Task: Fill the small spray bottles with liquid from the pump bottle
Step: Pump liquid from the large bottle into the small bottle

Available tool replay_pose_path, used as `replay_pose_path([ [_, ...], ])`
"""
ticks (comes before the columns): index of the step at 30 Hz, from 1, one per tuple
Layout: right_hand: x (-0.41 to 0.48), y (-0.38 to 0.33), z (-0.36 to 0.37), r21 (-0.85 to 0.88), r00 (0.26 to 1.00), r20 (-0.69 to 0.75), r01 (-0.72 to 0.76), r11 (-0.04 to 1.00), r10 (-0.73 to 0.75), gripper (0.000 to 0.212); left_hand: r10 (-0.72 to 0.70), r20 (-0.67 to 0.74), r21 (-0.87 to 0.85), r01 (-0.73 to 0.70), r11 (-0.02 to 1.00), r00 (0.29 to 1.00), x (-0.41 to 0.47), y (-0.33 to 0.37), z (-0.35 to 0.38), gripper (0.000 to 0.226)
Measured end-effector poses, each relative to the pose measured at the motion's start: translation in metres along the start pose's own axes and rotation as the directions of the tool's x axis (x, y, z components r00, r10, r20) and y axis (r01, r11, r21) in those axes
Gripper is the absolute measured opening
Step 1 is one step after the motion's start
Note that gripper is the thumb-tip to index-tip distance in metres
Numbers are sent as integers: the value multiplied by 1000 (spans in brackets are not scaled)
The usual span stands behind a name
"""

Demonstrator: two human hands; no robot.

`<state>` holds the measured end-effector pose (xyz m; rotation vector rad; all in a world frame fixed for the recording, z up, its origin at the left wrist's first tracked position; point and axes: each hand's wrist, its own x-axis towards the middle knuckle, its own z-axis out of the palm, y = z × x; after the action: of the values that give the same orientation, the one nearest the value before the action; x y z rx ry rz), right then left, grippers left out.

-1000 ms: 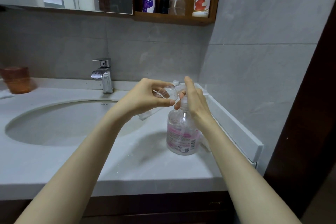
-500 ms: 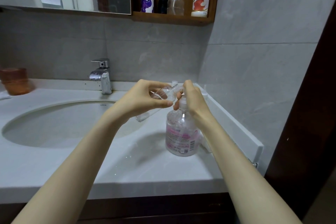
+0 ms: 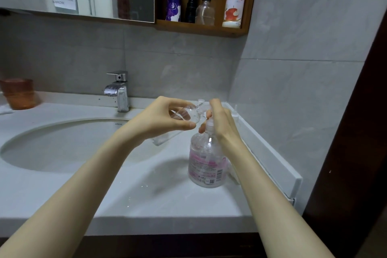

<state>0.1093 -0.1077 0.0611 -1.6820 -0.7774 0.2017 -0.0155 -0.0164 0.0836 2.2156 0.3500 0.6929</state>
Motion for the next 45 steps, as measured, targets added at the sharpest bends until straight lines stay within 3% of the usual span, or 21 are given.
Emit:
replay_pose_path([
  [16,7,-6,-5,39,998,68,4,999,-6,29,5,40,22,-6,1000,999,6,5,-5,35],
  [21,4,-1,-2,17,998,50,24,1000,-25,42,-21,57,23,20,1000,998,2,2,-5,39],
  [26,-2,0,-3,5,999,24,46,999,-46,35,-22,55,10,22,1000,998,0,0,-2,36],
  [33,-4,-7,-2,4,1000,7,6,1000,-6,47,-5,24,-14,5,1000,1000,-1,-1,-2,36],
  [45,1,-3,-2,54,999,34,2,999,-3,33,0,40,43,-2,999,999,4,5,-6,44],
])
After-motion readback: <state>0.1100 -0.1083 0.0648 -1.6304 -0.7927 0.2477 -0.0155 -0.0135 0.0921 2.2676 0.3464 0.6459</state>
